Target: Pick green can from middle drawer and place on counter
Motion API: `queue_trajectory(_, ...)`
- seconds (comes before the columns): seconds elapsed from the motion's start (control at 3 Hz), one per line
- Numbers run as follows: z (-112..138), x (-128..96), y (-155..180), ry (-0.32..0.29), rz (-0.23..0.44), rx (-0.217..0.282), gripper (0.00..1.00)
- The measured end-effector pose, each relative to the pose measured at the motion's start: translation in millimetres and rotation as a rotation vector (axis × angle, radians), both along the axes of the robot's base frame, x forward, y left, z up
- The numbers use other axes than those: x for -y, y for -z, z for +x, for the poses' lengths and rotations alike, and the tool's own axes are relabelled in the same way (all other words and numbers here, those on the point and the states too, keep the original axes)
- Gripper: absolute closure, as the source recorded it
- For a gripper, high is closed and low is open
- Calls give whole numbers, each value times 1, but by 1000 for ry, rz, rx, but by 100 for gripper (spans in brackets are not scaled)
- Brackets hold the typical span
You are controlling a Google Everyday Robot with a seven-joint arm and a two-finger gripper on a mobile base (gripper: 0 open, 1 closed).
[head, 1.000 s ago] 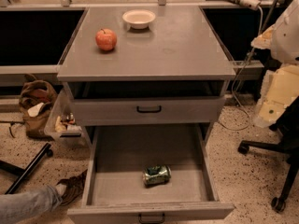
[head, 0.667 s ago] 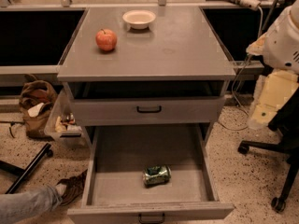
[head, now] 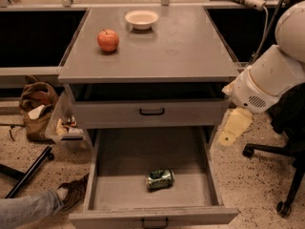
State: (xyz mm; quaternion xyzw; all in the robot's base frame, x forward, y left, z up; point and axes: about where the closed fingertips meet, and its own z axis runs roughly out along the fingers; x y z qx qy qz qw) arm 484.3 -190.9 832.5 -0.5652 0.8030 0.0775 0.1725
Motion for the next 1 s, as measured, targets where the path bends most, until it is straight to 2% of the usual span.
queue_trajectory(0.33,0,0,0,0,0,0,0)
queue_trajectory(0.67,12,-8,28,33,17,8,0)
queue_trajectory(1.0,40,-32,98,83,30,5,0)
